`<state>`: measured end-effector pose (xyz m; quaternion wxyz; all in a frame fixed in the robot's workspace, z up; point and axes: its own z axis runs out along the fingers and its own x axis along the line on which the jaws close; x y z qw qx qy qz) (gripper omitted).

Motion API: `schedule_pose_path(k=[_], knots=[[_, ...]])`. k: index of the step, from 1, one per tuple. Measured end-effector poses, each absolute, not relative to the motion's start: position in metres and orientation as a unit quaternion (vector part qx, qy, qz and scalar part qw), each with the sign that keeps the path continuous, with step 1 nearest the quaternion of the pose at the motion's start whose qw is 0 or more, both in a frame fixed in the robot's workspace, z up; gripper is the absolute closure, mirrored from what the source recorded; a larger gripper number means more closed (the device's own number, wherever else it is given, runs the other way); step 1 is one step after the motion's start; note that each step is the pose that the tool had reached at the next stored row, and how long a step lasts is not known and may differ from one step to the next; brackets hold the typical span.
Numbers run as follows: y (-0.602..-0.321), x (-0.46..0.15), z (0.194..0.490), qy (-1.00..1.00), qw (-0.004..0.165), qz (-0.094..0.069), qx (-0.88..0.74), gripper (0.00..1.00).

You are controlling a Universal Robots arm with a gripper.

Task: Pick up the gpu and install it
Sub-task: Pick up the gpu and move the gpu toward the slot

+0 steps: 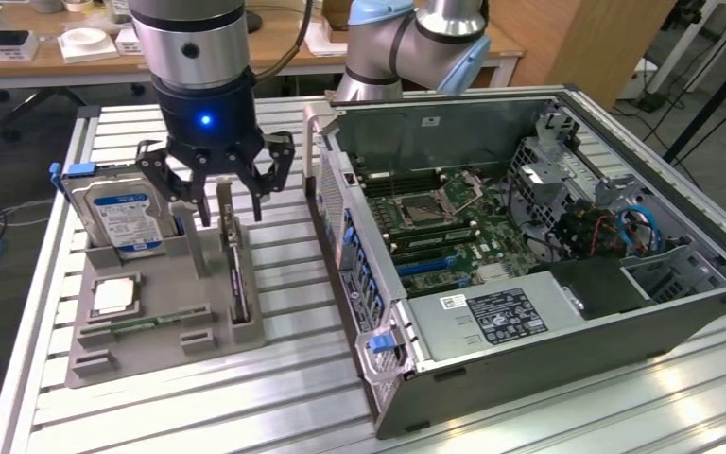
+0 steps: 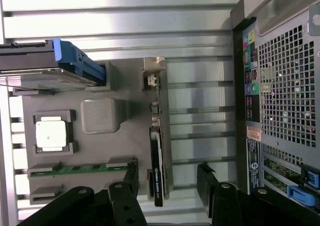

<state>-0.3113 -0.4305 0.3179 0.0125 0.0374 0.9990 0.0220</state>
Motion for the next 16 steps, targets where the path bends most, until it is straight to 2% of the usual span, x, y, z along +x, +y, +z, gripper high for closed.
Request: schedule_pose_path(k=[16], knots=[[-0.4309, -0.3113, 0.3081, 0.999, 0.012, 0.022, 0.037, 0.41]])
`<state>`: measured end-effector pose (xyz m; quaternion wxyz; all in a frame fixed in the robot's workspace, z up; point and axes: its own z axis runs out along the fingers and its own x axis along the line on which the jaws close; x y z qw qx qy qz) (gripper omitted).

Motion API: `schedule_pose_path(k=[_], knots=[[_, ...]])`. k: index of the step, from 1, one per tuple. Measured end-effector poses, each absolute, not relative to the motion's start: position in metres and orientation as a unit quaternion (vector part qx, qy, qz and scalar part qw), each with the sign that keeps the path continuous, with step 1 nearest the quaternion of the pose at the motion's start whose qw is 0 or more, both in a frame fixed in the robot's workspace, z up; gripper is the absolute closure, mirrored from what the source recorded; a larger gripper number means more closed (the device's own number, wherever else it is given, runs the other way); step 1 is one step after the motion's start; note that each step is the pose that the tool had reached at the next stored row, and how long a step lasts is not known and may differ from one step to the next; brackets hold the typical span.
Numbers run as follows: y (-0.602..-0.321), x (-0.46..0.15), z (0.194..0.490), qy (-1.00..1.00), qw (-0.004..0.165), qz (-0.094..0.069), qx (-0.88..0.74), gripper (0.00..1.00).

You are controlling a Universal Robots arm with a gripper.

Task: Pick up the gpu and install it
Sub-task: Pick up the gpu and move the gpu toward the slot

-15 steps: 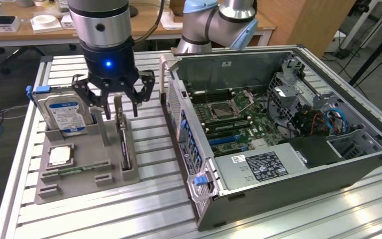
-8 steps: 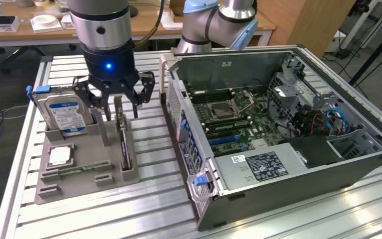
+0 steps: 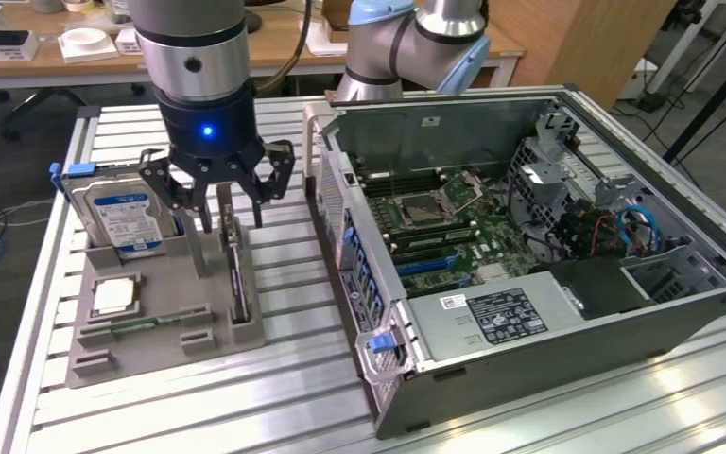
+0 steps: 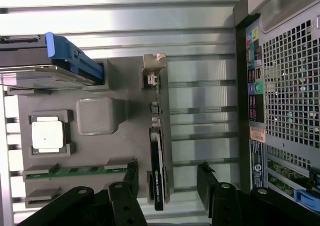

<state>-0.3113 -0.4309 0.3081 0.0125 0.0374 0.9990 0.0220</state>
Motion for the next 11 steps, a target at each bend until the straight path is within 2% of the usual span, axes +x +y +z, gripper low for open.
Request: schedule_pose_path(k=[11], knots=[[-0.4312, -0.3113, 0.3014, 0.999, 0.012, 0.022, 0.037, 0.41]])
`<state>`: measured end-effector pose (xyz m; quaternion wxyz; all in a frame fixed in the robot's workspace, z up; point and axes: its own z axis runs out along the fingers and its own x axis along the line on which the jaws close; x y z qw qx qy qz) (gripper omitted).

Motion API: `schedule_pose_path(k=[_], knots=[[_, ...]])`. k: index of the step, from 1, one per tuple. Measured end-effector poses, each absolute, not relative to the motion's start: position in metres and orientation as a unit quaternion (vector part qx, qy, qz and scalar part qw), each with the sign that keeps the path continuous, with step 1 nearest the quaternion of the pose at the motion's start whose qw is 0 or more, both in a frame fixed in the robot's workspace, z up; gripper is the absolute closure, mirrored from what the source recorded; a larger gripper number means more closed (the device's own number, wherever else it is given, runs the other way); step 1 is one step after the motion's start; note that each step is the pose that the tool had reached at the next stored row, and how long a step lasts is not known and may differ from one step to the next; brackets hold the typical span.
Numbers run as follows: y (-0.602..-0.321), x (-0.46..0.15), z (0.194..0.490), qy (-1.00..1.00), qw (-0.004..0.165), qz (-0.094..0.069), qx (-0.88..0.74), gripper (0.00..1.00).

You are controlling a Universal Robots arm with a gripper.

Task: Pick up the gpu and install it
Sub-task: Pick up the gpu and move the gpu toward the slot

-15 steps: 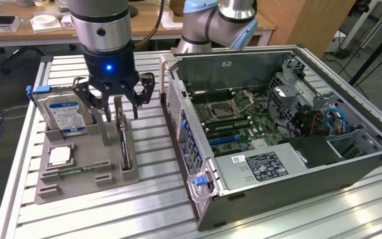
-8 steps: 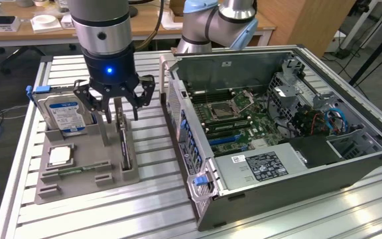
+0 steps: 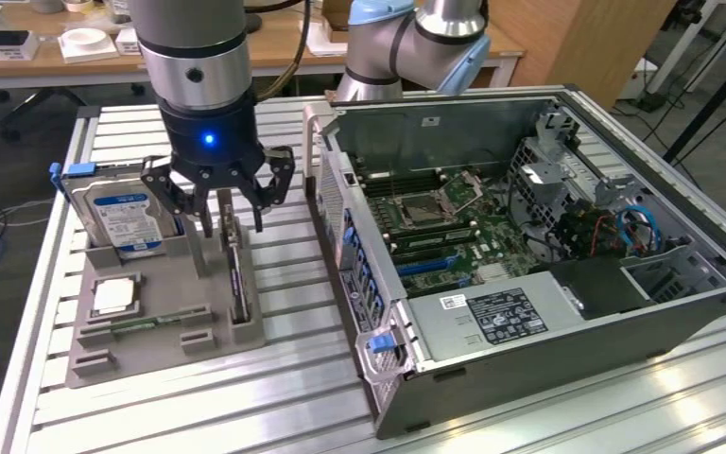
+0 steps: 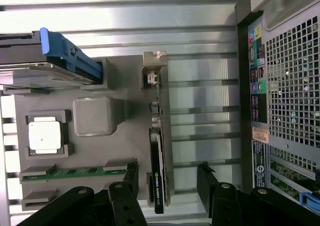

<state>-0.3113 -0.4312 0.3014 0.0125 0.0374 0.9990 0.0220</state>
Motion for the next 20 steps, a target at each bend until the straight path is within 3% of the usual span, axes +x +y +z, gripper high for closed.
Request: schedule_pose_path(k=[20], knots=[[-0.432, -0.311, 0.291, 0.999, 0.012, 0.022, 0.037, 0.41]])
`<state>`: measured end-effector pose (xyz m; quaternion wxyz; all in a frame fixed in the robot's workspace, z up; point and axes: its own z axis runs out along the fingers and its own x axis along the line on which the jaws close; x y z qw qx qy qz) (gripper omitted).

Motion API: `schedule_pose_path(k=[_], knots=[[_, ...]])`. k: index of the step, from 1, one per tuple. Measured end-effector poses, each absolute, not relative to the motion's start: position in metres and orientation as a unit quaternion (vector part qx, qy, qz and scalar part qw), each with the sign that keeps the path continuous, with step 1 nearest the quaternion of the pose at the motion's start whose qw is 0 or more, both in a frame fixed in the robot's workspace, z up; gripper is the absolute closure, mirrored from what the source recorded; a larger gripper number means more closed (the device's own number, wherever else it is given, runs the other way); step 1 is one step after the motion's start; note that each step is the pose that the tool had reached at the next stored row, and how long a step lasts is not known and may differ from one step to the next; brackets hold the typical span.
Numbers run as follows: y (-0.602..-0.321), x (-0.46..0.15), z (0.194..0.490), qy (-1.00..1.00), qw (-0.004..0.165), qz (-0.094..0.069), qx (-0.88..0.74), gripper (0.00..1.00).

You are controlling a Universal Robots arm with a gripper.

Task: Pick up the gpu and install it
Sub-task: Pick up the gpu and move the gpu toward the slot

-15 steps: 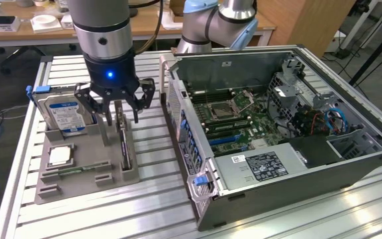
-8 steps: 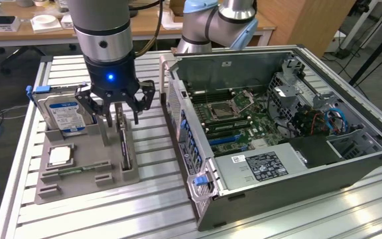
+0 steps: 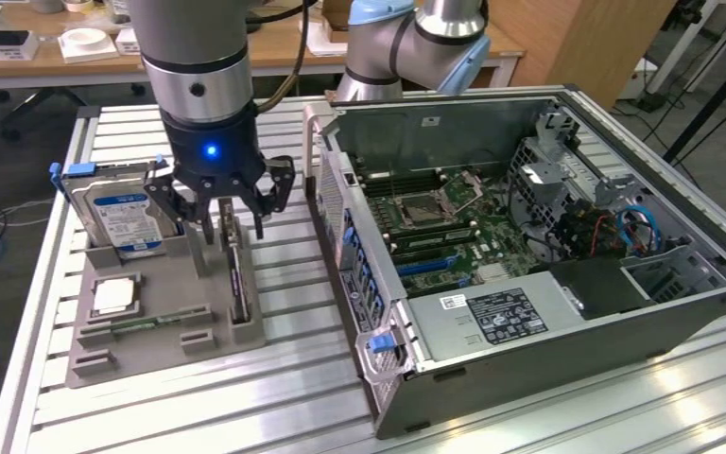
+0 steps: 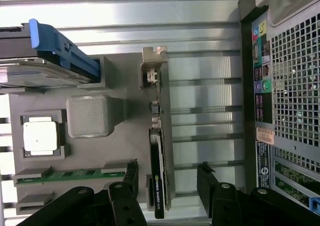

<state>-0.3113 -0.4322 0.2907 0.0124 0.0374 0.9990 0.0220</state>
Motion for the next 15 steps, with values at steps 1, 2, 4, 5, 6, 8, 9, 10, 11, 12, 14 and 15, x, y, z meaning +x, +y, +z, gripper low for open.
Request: schedule_pose_path(k=[1, 2, 4, 5, 6, 8, 9, 10, 11, 12, 14, 15], knots=[[-0.4325, -0.3113, 0.2902, 0.999, 0.012, 0.022, 0.037, 0.41], [-0.4327, -0.3115, 0.2897, 0.999, 0.012, 0.022, 0.037, 0.41], [-0.4333, -0.3121, 0.2885, 0.999, 0.013, 0.022, 0.037, 0.41], [-0.4335, -0.3125, 0.2879, 0.999, 0.013, 0.022, 0.037, 0.41], [-0.4337, -0.3130, 0.2874, 0.999, 0.013, 0.022, 0.037, 0.41], [-0.4341, -0.3139, 0.2861, 0.999, 0.013, 0.022, 0.037, 0.41], [-0.4343, -0.3143, 0.2855, 0.999, 0.013, 0.022, 0.037, 0.41], [-0.4346, -0.3152, 0.2844, 0.999, 0.013, 0.022, 0.037, 0.41], [-0.4348, -0.3156, 0.2839, 0.999, 0.013, 0.022, 0.037, 0.41], [-0.4349, -0.3160, 0.2834, 0.999, 0.012, 0.022, 0.037, 0.41], [-0.4351, -0.3170, 0.2824, 0.999, 0.012, 0.022, 0.037, 0.41], [-0.4352, -0.3174, 0.2820, 0.999, 0.012, 0.022, 0.037, 0.41]])
